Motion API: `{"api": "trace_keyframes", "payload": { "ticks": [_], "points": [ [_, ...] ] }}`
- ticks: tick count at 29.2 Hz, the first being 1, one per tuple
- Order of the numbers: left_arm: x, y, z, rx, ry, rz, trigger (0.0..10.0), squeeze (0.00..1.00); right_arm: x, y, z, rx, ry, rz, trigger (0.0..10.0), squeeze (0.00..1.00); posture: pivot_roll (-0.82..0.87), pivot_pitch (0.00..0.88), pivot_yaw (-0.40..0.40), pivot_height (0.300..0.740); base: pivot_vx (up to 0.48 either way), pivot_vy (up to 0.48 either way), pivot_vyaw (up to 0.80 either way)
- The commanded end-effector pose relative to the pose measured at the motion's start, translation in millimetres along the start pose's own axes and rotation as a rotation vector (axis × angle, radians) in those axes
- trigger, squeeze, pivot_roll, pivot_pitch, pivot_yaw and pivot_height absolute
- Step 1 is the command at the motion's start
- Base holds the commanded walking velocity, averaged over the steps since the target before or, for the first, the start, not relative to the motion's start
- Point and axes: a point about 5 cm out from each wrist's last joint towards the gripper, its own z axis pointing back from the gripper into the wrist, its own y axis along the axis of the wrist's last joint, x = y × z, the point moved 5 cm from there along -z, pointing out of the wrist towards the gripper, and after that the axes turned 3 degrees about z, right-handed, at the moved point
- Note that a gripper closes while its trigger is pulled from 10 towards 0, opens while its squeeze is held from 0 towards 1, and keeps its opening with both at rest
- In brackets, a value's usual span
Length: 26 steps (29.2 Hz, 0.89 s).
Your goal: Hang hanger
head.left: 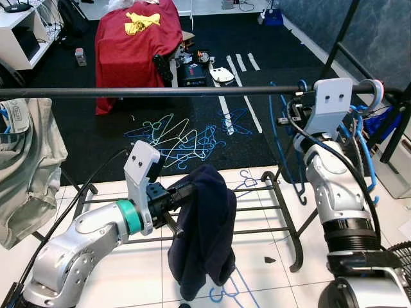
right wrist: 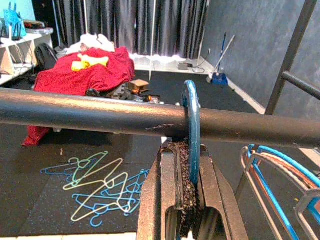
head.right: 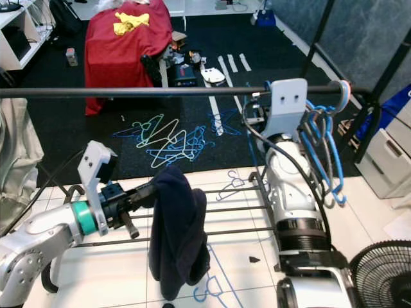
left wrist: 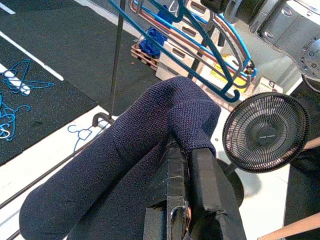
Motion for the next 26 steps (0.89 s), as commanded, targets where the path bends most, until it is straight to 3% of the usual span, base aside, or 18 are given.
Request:
{"api": "trace_keyframes", "payload": {
  "ticks": [1, 18, 19, 23, 24, 25, 26],
  "points": [
    [1.6, 1.2, -0.1, 0.014, -0.007, 0.001, 0.0, 0.0, 6.9, 8.6, -4.5, 0.016, -0.011, -0.007, 10.0, 0.0, -0.03, 0.069, 0.116, 0.74, 0.0, 0.0, 0.0],
    [0.7, 0.8, -0.2, 0.018, 0.005, 0.003, 0.0, 0.0, 11.2, 5.9, -14.9, -0.035, 0.049, 0.043, 10.0, 0.0, -0.03, 0.069, 0.114, 0.74, 0.0, 0.0, 0.0],
    [0.8, 0.9, -0.2, 0.018, 0.006, 0.002, 0.0, 0.0, 11.8, 2.6, -14.1, -0.039, 0.042, 0.037, 10.0, 1.0, -0.03, 0.07, 0.115, 0.74, 0.0, 0.0, 0.0],
    [1.0, 0.6, 0.2, 0.018, 0.009, 0.003, 0.0, 0.0, 9.1, 2.8, -9.8, -0.019, 0.04, 0.011, 10.0, 1.0, -0.03, 0.072, 0.113, 0.74, 0.0, 0.0, 0.0],
    [0.8, 0.5, 0.1, 0.019, 0.012, 0.002, 0.0, 0.0, 2.2, 1.1, -2.0, -0.01, 0.054, -0.01, 10.0, 0.77, -0.03, 0.074, 0.109, 0.74, 0.0, 0.0, 0.0],
    [0.8, 0.5, 0.1, 0.019, 0.012, 0.002, 0.0, 0.0, 2.2, 1.1, -2.0, -0.01, 0.054, -0.01, 10.0, 0.77, -0.03, 0.074, 0.109, 0.74, 0.0, 0.0, 0.0],
    [0.7, 0.5, 0.1, 0.021, 0.015, 0.0, 0.0, 0.0, -5.1, -1.5, 7.2, -0.009, 0.066, -0.033, 10.0, 0.0, -0.03, 0.076, 0.107, 0.74, 0.0, 0.0, 0.0]
  ]
}}
